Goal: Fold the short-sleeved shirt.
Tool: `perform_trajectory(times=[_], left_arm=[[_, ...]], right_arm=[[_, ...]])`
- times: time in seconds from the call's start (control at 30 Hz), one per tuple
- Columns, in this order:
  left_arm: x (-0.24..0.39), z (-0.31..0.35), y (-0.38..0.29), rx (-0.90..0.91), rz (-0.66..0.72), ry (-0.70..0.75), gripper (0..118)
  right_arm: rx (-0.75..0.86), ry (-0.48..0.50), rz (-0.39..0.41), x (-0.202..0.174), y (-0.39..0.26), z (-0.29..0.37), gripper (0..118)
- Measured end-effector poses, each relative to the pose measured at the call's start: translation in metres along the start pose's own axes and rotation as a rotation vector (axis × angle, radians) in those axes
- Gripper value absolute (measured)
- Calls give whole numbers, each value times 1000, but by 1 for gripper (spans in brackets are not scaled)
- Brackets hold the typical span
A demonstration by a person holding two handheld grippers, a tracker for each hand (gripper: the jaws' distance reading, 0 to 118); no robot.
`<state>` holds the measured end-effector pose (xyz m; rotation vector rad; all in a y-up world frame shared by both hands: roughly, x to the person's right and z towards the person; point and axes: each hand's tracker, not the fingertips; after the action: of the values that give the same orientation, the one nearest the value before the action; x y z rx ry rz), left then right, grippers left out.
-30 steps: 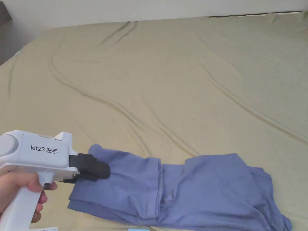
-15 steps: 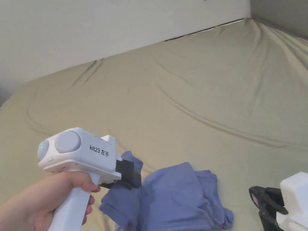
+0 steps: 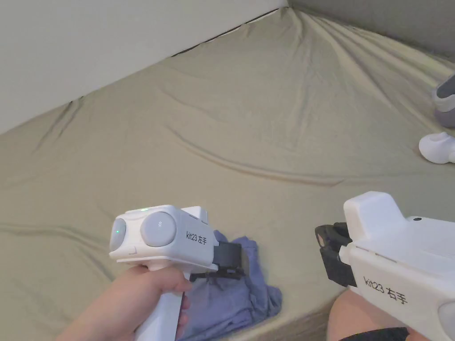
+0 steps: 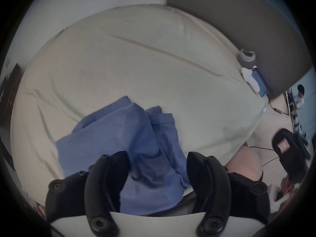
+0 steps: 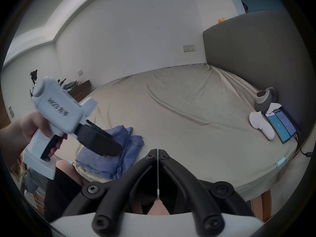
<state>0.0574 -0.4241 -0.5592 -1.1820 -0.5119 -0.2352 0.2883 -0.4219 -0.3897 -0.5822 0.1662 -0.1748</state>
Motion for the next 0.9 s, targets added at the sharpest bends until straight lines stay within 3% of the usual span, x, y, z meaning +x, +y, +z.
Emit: perform_trajectory(times=[0.03,0.07,0.17,0.27,0.43,0.7,0.9], left_arm=[[-7,8,-4,23,10,4,26],[-15,14,-9,20,25,9,26],[-45,31,-20,82,128,42,8],[-62,28,-31,107,178,103,3],[-54,5,-40,86,254,4,0],[0,-62,-29,26,165,30,0],[13,-63,-19,27,89,41,0]], right_arm=[[1,4,-3,-1,0,0,0],[2,6,-1,-2,0,0,0],[1,18,20,-10,-2,-1,0],[-8,30,37,-16,-3,-4,0],[-14,34,63,-20,-4,-4,0],[-12,19,72,-18,-4,-1,0],[-26,37,109,-26,-7,-5,0]])
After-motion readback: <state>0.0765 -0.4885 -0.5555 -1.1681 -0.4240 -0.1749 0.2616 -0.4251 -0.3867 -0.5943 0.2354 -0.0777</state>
